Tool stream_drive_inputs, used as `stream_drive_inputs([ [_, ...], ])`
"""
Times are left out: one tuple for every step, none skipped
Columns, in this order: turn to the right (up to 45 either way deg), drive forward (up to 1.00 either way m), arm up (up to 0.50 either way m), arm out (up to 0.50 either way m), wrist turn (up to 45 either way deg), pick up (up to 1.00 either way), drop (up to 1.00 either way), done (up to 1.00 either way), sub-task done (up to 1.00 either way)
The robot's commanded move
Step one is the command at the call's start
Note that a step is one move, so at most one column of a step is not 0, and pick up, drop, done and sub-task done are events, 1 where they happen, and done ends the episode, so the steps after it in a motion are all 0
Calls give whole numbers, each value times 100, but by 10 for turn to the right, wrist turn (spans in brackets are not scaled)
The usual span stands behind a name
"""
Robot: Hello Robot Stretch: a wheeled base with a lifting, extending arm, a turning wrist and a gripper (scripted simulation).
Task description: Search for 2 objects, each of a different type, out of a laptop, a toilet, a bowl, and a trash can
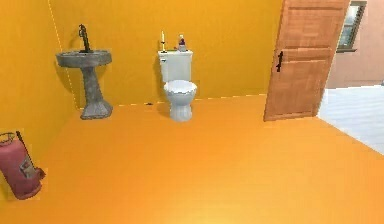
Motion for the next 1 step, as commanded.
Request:
stream_drive_inputs([
  [0, 25, 0, 0, 0, 0, 0, 0, 0],
])
